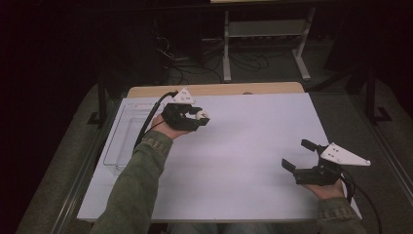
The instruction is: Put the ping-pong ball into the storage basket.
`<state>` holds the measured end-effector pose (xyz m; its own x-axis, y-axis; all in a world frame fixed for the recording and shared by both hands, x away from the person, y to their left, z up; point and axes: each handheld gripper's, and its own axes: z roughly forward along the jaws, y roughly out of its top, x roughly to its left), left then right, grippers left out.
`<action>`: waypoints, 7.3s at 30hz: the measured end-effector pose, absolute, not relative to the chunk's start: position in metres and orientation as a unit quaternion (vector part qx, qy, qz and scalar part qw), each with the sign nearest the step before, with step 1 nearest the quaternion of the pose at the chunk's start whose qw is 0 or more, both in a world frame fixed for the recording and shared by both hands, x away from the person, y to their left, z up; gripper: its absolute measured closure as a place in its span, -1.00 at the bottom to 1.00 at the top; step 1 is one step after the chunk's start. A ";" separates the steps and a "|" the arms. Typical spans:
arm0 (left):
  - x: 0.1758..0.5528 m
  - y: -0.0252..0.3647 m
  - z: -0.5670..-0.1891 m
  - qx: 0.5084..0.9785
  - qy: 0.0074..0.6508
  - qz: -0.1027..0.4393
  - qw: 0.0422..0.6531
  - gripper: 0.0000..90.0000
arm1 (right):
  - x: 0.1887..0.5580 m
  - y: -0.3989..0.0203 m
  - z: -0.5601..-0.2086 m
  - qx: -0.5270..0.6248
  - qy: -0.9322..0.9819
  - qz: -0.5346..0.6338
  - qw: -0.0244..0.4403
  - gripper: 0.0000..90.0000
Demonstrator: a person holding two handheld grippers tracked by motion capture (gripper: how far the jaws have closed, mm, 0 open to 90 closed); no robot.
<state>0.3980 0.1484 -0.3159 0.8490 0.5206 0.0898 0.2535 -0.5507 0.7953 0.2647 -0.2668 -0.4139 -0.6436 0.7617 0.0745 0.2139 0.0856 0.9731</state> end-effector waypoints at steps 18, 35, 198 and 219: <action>0.398 0.187 -0.310 0.854 0.256 0.177 0.416 0.13 | 0.265 -0.266 -0.414 0.350 0.699 0.577 0.236 -1.00; 0.397 0.222 -0.308 0.839 0.290 0.188 0.420 0.13 | 0.265 -0.266 -0.414 0.350 0.700 0.576 0.236 -1.00; 0.379 0.326 -0.350 0.799 0.410 0.152 0.412 -0.99 | 0.264 -0.266 -0.413 0.350 0.698 0.576 0.242 -1.00; 0.343 0.331 -0.340 0.779 0.385 0.196 0.455 -1.00 | 0.264 -0.264 -0.413 0.350 0.699 0.575 0.241 -1.00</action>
